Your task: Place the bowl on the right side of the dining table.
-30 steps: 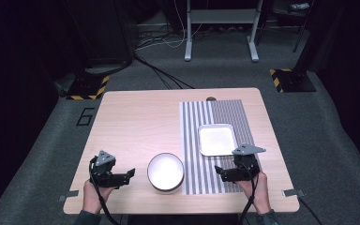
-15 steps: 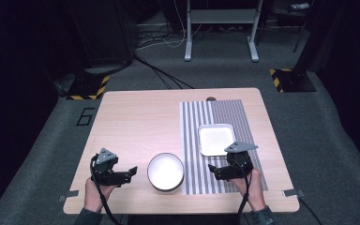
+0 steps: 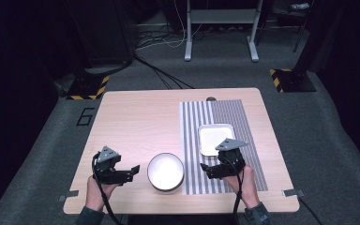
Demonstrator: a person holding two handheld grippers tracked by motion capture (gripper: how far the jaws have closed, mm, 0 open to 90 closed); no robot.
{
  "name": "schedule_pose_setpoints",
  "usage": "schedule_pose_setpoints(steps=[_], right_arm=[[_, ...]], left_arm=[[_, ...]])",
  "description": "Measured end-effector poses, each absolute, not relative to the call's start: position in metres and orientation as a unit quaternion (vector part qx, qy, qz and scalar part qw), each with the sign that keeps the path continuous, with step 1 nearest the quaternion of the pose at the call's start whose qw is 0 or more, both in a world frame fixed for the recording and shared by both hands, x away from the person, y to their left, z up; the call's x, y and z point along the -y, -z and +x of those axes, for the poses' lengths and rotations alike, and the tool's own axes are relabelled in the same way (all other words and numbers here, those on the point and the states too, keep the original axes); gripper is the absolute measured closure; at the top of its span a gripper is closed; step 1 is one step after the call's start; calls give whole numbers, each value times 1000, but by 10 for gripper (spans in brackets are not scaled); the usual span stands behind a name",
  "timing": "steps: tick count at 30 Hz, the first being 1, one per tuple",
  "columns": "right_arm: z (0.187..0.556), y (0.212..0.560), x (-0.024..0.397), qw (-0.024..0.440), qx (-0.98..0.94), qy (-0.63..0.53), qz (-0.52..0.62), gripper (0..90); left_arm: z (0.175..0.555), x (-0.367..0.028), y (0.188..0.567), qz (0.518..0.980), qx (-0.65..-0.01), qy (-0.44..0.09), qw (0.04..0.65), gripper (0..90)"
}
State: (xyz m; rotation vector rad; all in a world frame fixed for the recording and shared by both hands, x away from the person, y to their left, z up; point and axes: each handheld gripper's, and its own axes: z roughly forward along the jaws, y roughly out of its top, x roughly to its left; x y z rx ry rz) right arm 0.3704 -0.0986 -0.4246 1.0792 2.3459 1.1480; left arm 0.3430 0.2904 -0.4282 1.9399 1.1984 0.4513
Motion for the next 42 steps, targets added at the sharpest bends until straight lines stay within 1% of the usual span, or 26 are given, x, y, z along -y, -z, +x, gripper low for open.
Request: schedule_pose_setpoints(steps=[17, 28, 31, 37, 42], right_arm=[[369, 405, 65, 154, -834, -407, 338, 80], [371, 399, 44, 143, -838, -419, 319, 84], [372, 401, 38, 136, -839, -419, 318, 85], [373, 413, 25, 122, -848, -411, 311, 123], [374, 424, 14, 116, -859, -396, 304, 130]], left_arm=[[343, -274, 416, 766, -452, -164, 427, 117], [347, -259, 418, 770, -436, -151, 441, 118], [348, -255, 419, 774, -431, -147, 440, 119], [350, -247, 428, 777, -425, -137, 443, 121], [349, -239, 437, 792, -416, -130, 427, 126]])
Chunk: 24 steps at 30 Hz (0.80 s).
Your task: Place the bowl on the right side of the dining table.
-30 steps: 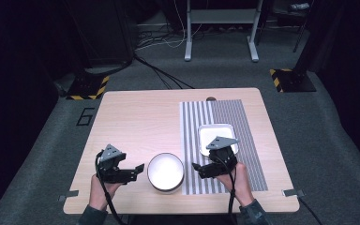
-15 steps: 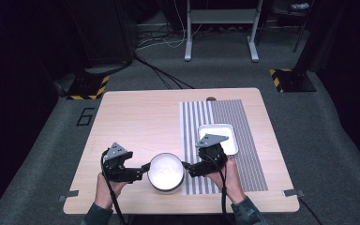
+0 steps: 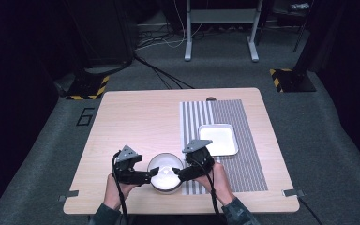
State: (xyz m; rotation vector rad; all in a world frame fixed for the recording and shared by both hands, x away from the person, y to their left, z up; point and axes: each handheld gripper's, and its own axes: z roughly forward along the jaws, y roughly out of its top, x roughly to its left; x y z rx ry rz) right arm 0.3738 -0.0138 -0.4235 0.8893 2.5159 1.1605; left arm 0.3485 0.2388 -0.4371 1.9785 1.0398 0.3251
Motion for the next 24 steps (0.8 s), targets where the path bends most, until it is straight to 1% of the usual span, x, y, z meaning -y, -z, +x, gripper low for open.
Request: schedule_pose_setpoints(steps=[4, 7, 10, 12, 16, 17, 19, 20, 24], right_arm=[[374, 434, 5, 107, -863, -390, 303, 141], [374, 441, -1, 109, -867, -381, 302, 150], [373, 447, -5, 109, -868, -376, 306, 188], [374, 450, -7, 113, -870, -370, 305, 192], [376, 457, -6, 109, -871, -364, 312, 211], [376, 457, -6, 101, -868, -369, 317, 228], [376, 458, -7, 103, -868, -369, 315, 248], [375, 458, -8, 95, -868, -365, 322, 266], [376, 462, -8, 87, -873, -357, 321, 292]], left_arm=[[348, -236, 442, 798, -413, -128, 421, 135], [346, -232, 450, 803, -412, -125, 413, 145], [346, -228, 457, 807, -410, -122, 406, 156], [345, -225, 460, 808, -411, -123, 403, 167], [345, -222, 465, 809, -410, -115, 405, 176], [345, -222, 465, 809, -410, -115, 405, 180], [345, -219, 467, 811, -409, -118, 400, 202], [345, -219, 467, 813, -407, -118, 400, 211], [346, -216, 474, 817, -403, -120, 395, 241]])
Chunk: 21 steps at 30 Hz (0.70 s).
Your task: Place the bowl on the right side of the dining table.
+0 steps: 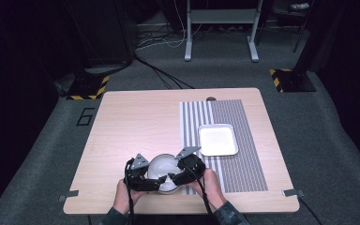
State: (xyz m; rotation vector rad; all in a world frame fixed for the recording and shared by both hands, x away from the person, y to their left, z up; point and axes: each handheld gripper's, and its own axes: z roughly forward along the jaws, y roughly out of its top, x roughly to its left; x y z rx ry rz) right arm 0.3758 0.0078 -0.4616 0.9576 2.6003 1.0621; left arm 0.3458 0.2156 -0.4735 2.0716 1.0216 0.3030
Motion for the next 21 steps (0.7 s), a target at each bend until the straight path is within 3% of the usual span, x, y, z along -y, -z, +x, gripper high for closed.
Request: schedule_pose_setpoints(steps=[21], right_arm=[[374, 455, -9, 116, -871, -353, 321, 505]], left_arm=[[343, -218, 467, 802, -421, -159, 392, 500]])
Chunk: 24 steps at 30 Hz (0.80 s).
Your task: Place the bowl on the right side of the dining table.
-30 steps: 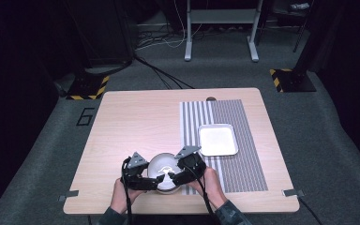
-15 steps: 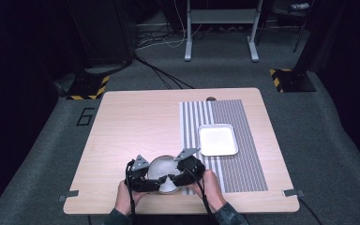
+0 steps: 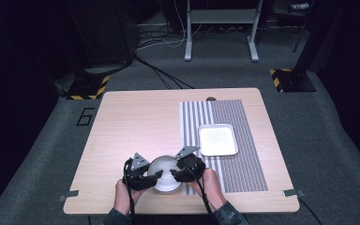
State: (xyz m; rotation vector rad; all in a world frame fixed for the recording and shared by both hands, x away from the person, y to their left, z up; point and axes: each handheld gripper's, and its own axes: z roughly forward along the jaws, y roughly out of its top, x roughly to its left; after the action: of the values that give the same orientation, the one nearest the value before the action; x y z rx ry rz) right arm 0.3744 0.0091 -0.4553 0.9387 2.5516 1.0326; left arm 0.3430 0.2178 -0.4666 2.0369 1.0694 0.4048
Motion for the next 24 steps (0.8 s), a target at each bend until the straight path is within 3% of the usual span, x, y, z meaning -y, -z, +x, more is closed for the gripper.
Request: schedule_pose_setpoints(steps=[24], right_arm=[[363, 440, -10, 196, -861, -356, 307, 706]], left_arm=[[339, -215, 454, 812, -407, -203, 367, 609]])
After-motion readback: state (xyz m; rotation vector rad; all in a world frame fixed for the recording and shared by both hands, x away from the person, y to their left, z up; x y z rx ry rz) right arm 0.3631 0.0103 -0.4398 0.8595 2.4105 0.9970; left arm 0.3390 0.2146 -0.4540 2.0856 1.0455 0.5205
